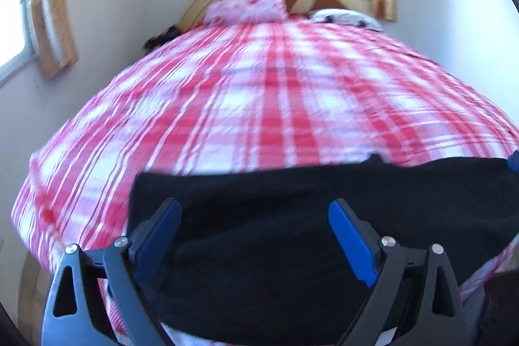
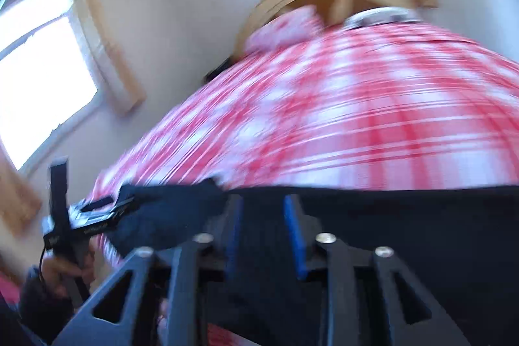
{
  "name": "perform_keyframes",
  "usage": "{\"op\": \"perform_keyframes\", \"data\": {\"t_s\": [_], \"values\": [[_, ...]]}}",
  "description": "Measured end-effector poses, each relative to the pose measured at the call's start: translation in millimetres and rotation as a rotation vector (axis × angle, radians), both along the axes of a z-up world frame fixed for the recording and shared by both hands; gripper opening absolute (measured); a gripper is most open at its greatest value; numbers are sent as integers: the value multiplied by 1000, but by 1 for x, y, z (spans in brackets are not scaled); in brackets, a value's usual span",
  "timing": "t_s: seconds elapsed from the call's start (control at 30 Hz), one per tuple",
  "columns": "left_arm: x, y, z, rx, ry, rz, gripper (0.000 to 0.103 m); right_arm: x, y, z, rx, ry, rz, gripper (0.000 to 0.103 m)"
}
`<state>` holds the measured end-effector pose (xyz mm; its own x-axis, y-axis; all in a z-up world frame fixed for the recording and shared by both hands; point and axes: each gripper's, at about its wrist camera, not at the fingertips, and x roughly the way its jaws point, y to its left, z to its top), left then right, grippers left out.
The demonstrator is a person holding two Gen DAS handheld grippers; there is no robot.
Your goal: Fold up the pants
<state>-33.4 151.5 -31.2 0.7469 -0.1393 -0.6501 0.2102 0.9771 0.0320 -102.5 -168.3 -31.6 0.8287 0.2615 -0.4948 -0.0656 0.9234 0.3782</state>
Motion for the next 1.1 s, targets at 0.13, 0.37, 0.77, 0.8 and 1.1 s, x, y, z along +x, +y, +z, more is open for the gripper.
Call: {"op": "perform_keyframes", "data": {"t_s": [0.13,0.37,0.77,0.8,1.1], "values": [[-4,-40,7,-21,-11,-127,95,-54,-98,11,8,-35,-307,62],[-12,-106,-1,-54,61,-270,95,-126,-260,11,-34,77,-701,62],[-28,-142,-3,-7,127,-284,95,-140,-355,-42,137,263,-681,65],[-28,-142,-3,-13,135,-284,95,-142,-355,-42,142,273,-670,65],[-32,-142,-2,-17,135,-280,95,-159,-346,-49,128,282,-629,13]]}}
